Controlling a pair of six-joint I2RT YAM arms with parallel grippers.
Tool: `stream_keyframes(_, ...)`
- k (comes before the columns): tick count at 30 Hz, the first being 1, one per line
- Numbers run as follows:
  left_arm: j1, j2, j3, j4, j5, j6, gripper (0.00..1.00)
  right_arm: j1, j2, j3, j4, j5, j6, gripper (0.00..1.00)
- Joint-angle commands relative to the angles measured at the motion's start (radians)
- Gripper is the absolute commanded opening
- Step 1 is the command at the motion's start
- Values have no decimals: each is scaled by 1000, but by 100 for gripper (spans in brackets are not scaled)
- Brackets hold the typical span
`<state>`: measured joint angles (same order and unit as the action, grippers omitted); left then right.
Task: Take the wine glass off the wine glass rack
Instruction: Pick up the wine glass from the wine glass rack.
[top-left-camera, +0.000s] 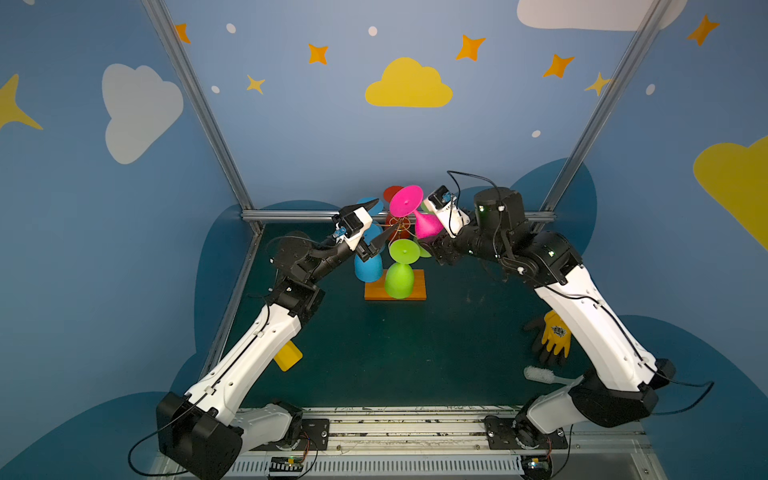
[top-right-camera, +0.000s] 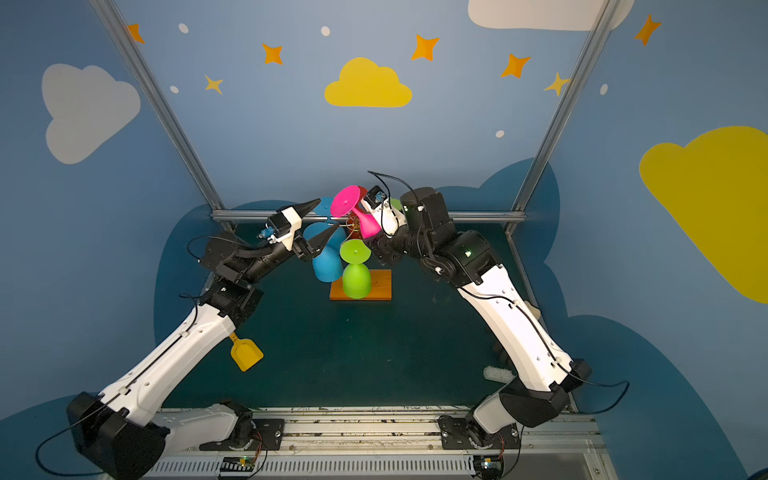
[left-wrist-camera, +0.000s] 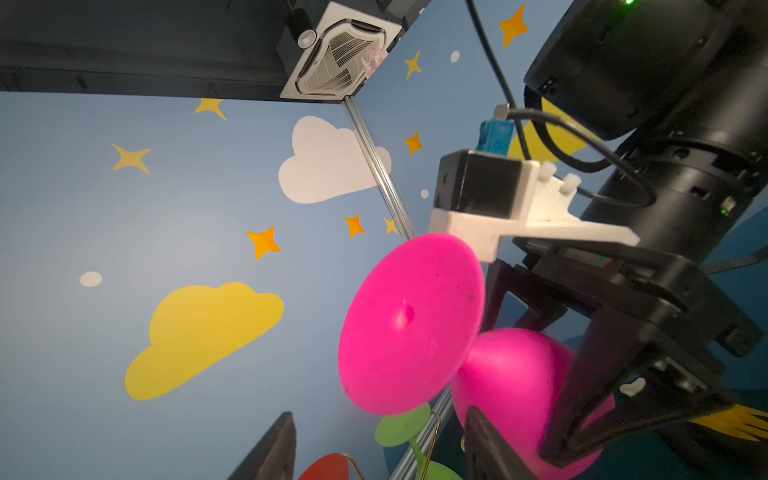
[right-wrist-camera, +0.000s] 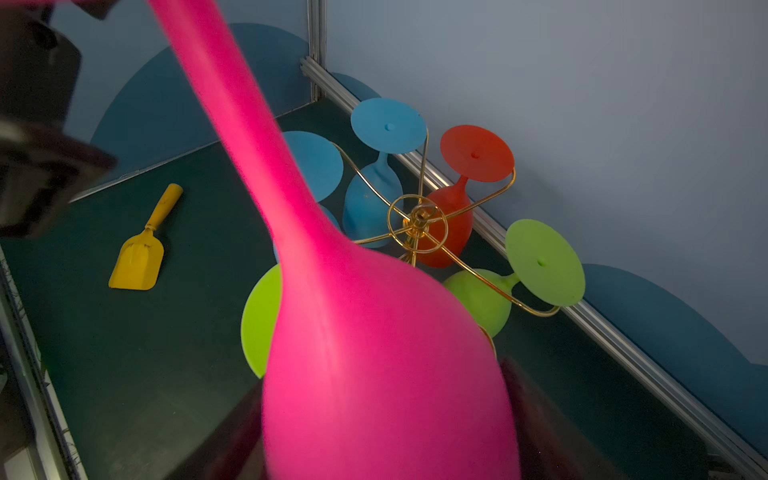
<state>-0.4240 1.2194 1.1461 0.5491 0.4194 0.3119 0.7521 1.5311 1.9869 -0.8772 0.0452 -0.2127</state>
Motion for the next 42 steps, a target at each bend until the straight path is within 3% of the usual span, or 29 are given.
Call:
stream_keyframes(1,-7,5,4,41,-10,70,62,14,17,44,-46,19,17,36)
stream_keyframes(16,-45,35,43,-24,-19,191,46,54,41,67,-101,21,23,32)
stream_keyframes(28,-49,39,61,-27,-27,194,16,61,36,67,-117,1,30,33)
stream_keyframes(32,-50,33,56,-23,-43,182,14,62,28,57,-107,-13,42,40)
stream_keyframes(39,-50,4,20,-5,-114,111,3,47,-20,7,-38,-90,78,75)
stream_keyframes(42,-50,-22,-12,9,-167,48,3,25,-54,-28,14,-138,108,80)
